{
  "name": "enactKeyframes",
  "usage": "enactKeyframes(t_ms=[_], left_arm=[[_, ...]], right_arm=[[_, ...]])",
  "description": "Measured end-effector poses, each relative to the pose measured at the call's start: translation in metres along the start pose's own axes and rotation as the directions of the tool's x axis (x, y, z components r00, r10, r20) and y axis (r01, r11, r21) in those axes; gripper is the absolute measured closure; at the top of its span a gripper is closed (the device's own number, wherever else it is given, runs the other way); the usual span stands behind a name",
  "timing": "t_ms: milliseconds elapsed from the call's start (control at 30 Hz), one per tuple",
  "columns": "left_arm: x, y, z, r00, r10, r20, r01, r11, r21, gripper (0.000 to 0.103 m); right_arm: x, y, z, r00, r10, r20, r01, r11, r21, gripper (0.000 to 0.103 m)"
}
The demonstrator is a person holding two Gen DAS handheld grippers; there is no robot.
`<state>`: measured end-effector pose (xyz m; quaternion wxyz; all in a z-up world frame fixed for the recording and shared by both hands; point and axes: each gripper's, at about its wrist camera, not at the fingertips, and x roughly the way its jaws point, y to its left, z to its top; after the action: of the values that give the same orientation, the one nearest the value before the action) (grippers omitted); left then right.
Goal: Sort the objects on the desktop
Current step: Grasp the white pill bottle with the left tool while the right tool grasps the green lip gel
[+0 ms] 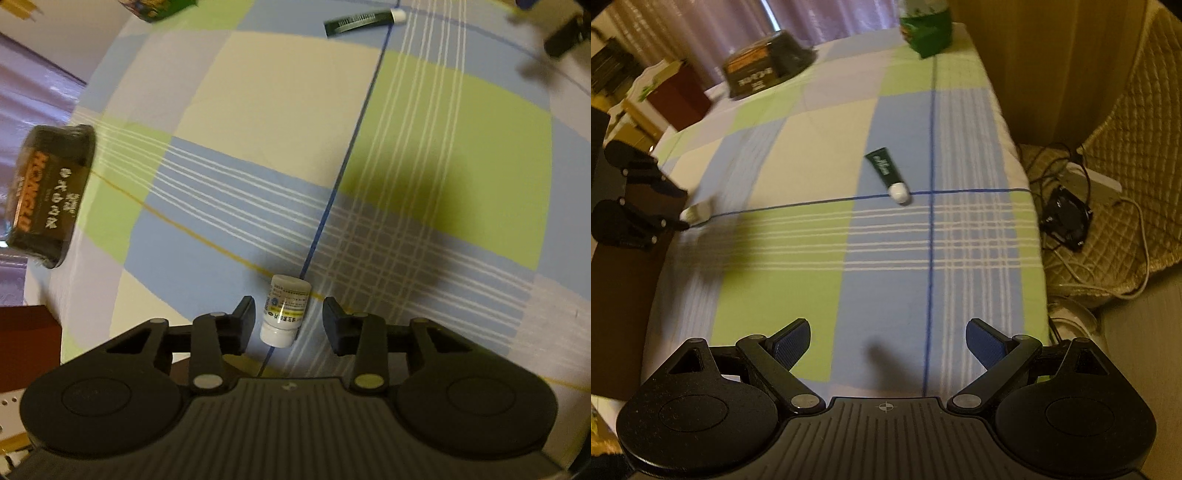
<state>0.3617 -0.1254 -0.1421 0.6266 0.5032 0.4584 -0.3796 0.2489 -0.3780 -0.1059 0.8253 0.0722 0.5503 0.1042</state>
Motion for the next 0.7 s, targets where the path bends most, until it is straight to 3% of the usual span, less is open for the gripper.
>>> enactKeyframes(t_ms=[133,267,433,633,700], left_arm=[[0.015,0.002,0.007,0.999,-0.008,-0.048,0.009,1.0,0.014,0.08],[0.024,0.006,0.01,0.998,-0.01,-0.068,0.007,0.999,-0.033,0.081],[0.015,0.009,0.006,0.997,-0.067,-0.033,0.061,0.986,-0.156,0.081],[-0.014,0.002,-0.005,0.986,-0.149,0.079,0.167,0.916,-0.364,0.081],[-0.027,-0.006,-0.009,0.982,-0.147,0.116,0.182,0.897,-0.404,0.081]], right_arm=[[0.003,-0.008,0.007,1.0,-0.007,0.005,0.007,1.0,0.019,0.009],[0.006,-0.012,0.014,1.0,-0.01,0.014,0.01,1.0,0.015,0.009],[0.012,-0.012,0.029,0.998,-0.008,0.06,0.011,0.998,-0.059,0.01],[0.026,-0.005,0.054,0.991,0.032,0.128,-0.009,0.983,-0.183,0.01],[0.032,-0.002,0.063,0.988,0.055,0.143,-0.021,0.974,-0.226,0.01]])
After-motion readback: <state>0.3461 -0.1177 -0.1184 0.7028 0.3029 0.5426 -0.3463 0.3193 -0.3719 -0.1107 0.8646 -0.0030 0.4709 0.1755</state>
